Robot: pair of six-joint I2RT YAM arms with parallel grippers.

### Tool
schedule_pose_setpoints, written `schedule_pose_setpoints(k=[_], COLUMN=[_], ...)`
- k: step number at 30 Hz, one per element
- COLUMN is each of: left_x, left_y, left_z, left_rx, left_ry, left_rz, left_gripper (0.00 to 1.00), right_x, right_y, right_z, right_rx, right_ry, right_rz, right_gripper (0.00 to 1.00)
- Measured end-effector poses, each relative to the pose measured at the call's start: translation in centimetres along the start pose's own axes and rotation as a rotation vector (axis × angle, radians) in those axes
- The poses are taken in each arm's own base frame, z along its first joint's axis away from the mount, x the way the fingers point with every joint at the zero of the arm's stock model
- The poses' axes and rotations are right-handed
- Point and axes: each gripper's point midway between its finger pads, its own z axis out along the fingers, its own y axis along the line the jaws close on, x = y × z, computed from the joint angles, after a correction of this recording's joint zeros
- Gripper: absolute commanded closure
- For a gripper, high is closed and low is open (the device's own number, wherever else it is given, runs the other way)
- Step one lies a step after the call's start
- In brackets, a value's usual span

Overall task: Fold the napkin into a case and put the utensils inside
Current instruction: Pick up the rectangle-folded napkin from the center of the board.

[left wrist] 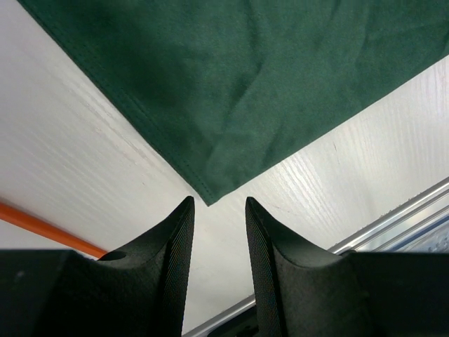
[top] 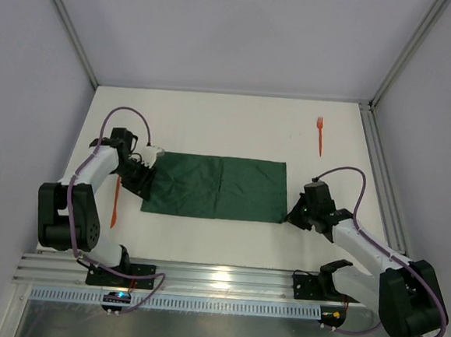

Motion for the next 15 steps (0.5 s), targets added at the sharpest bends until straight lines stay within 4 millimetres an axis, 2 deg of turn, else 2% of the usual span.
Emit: schedule_pose_setpoints(k=[4,8,12,15], left_x=[-0.7,-1.1,-0.6,-0.2], left_y=[0.3,0.7,1.1,1.5], left_z=[-0.1,0.5,1.5,1.9], left_rx=[-0.006,-0.003,0.004,-0.015], left_ry=[-0.008,0.003,0.040,0.055], left_rz=[-0.014,-0.036,-0.070,-0.075], left_gripper=[0.62,0.62,0.63,0.63], right_x=[-0.9,-2.0,-2.4,-2.3], right_y=[-0.1,1.2,4.0,7.6], right_z=[-1.0,-1.2,-0.5,0.3], right_rx=[0.012,0.023,0.028,0.007], right_ry=[-0.012,0.012,0.053,0.079], right_rz=[-0.041,-0.110,-0.236,-0.347], right_gripper=[0.96,0.96,0.96,0.96])
